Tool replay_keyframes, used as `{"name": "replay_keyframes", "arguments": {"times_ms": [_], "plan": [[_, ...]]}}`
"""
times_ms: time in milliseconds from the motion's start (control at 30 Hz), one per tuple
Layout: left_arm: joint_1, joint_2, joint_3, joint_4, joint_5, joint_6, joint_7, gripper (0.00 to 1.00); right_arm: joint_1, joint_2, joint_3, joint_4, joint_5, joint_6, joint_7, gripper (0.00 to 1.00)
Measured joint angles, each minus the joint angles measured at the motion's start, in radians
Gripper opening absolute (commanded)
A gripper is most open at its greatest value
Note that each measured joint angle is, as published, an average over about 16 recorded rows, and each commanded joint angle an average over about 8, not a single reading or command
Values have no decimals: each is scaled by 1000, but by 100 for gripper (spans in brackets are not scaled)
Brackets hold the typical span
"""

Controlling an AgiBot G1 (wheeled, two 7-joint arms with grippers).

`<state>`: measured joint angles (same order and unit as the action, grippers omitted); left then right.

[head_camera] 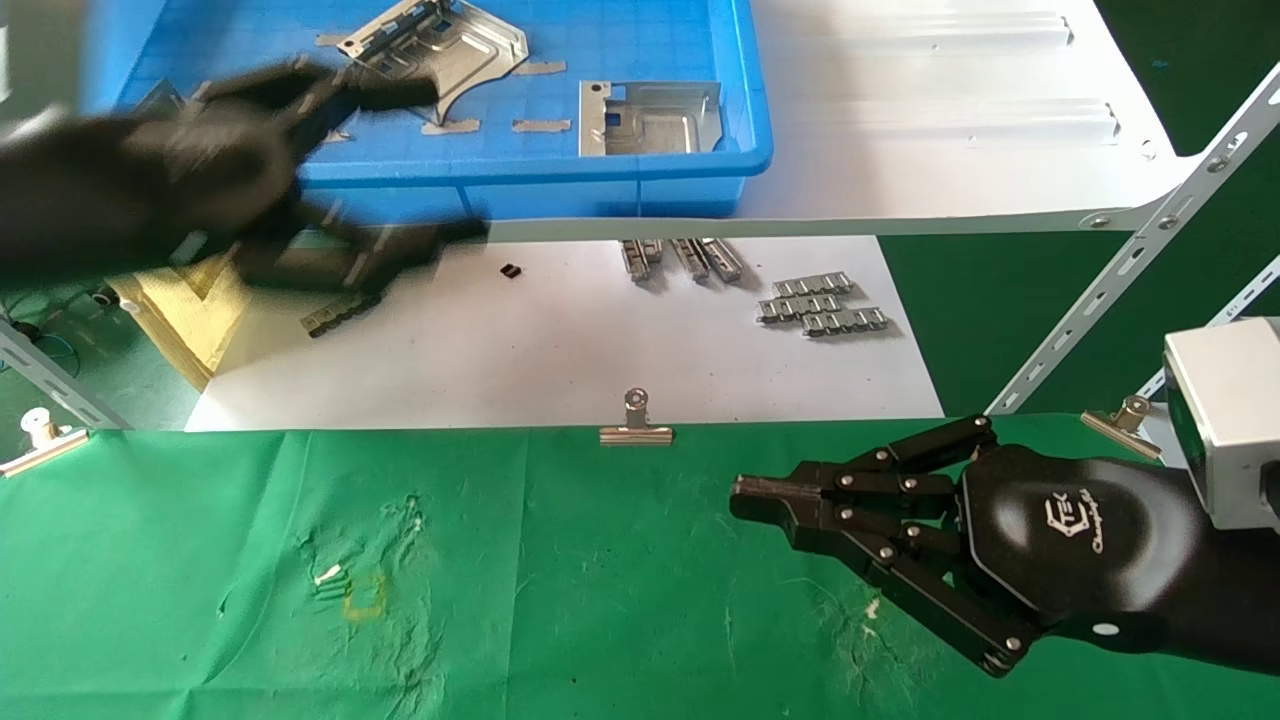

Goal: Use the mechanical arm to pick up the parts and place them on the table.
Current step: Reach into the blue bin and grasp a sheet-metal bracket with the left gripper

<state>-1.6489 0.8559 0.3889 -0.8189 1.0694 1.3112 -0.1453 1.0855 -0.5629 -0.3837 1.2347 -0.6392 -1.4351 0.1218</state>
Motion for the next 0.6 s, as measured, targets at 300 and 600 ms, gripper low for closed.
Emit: {"name": "replay_keyframes", "arguments": {"times_ms": [300, 600], "plan": [[-293, 233, 102, 454, 251, -287, 78, 78, 0, 0, 0, 0, 0, 0, 0, 0], [-410, 348, 161, 702, 364, -447, 90, 0, 0, 0, 0, 0, 0, 0, 0, 0]]}}
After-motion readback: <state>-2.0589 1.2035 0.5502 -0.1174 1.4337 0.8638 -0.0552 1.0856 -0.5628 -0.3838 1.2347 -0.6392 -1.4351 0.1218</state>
